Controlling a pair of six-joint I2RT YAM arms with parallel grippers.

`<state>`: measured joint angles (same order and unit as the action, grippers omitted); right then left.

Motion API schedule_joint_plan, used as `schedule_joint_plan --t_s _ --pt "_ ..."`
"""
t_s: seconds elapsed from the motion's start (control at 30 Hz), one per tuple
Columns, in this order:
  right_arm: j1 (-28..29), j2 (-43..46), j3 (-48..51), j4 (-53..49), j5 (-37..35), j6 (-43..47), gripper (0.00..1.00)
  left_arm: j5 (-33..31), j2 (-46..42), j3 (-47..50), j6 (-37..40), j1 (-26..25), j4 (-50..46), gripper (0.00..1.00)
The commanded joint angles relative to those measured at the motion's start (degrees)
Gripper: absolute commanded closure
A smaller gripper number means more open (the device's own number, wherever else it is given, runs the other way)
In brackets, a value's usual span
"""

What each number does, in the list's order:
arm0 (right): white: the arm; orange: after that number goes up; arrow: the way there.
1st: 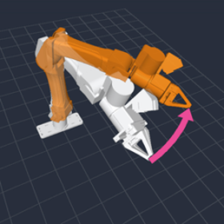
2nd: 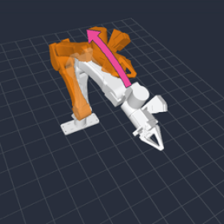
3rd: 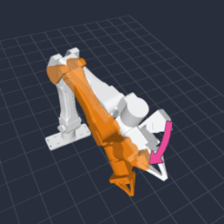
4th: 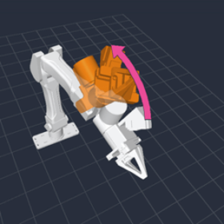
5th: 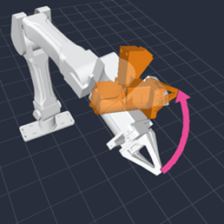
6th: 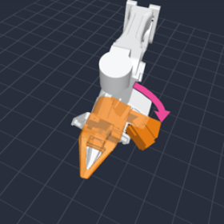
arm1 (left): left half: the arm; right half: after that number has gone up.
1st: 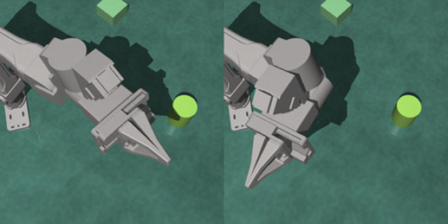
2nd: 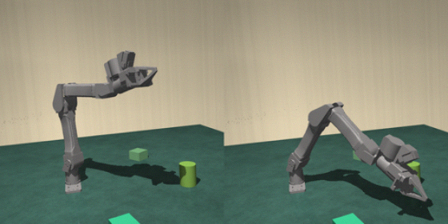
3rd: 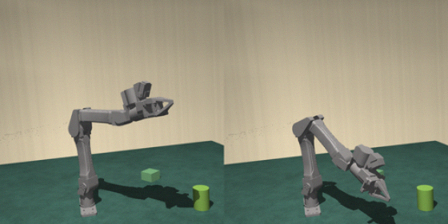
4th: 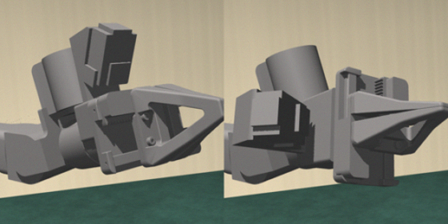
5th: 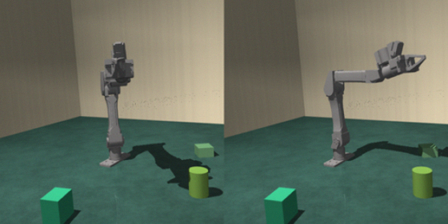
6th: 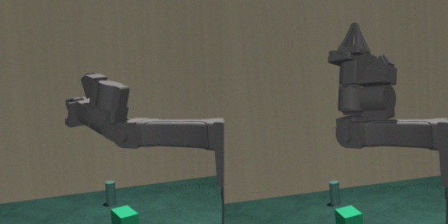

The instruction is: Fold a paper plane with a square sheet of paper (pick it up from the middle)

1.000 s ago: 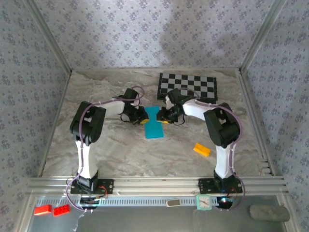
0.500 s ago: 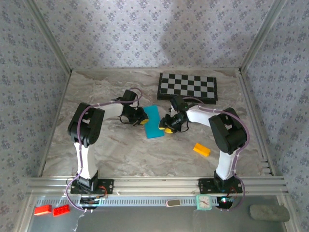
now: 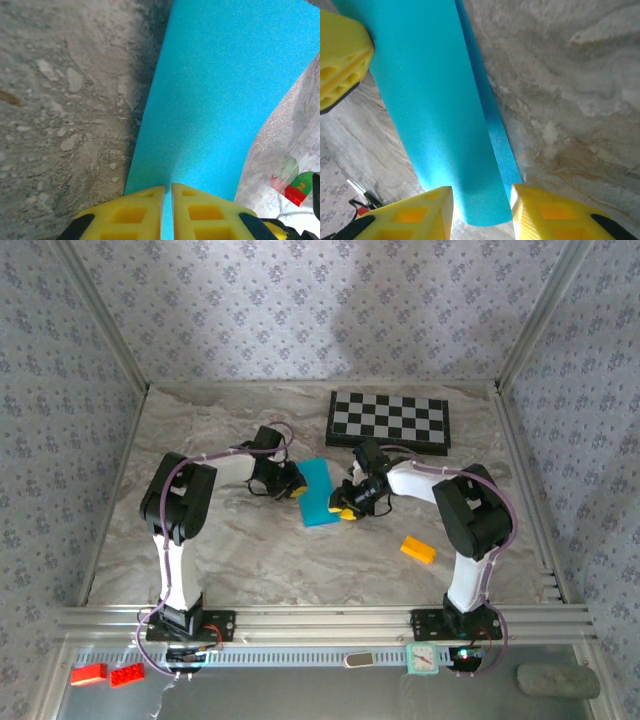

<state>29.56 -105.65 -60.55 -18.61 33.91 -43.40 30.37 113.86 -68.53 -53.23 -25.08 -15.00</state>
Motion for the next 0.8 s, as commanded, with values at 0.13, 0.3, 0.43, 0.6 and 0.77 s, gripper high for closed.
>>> schedule_joint_plan --t_s 0.13,0.3,0.43,0.6,0.77 --pt "-0.33 3.5 2.23 2.47 3.44 -1.86 0.66 -3.3 0.39 1.39 0.19 0.56 -3.78 0.86" --pt "-0.52 4.22 4.44 8.46 5.69 -2.71 0.63 -3.21 0.4 1.21 0.39 0.56 -3.89 0.86" --pt "-0.72 3.58 4.89 12.85 6.21 -2.31 0.6 -3.12 0.58 0.99 0.67 0.57 -4.13 0.86" --pt "-1.89 1.14 4.24 16.27 6.39 -1.95 0.58 -2.82 1.0 0.61 0.85 0.56 -4.32 0.86" --pt "-2.2 -0.09 3.95 17.18 6.41 -1.82 0.58 -2.77 0.99 0.73 0.88 0.56 -4.23 0.86"
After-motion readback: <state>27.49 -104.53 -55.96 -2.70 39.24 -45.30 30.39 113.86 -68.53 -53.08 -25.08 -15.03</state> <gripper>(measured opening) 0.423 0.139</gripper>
